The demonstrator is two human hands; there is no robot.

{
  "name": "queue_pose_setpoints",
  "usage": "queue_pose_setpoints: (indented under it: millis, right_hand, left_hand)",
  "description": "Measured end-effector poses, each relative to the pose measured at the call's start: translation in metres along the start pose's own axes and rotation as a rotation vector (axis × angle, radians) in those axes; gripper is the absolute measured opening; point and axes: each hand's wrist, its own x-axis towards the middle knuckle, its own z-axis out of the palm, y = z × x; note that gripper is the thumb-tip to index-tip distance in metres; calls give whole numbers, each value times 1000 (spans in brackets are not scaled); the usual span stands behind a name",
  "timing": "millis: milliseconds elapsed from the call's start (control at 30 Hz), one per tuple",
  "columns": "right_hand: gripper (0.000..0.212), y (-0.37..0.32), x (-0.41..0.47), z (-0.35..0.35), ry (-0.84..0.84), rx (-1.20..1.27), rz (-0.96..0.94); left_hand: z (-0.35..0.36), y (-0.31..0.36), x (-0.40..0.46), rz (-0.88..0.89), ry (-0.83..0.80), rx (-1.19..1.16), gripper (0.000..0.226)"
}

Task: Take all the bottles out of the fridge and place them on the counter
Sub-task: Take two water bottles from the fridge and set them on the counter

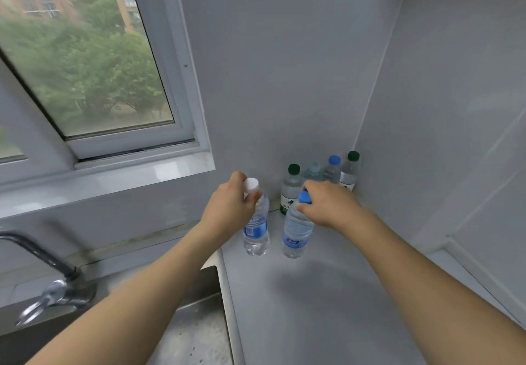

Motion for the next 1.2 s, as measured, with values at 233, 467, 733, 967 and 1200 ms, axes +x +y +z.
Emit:
queue_pose_setpoints:
  millis: [233,467,733,967,1200]
  right_hand:
    - [26,-4,64,27,-59,-2,-64]
    - [22,-4,112,50,-110,-21,-132]
    - [30,-7,146,61,-106,6,-142]
    - [26,-12,162,71,-46,15,-192]
    - [27,-11,169,75,-23,-14,-220]
  left_hand:
    - [16,-32,37,-13,-23,-18,29]
    - [38,-57,65,-15,-50,-22,29]
    - [55,-74,73,-25,-80,-41,26]
    - [67,-90,76,-24,-96,-39,25]
    - [76,-98,74,-2,-54,-55,21]
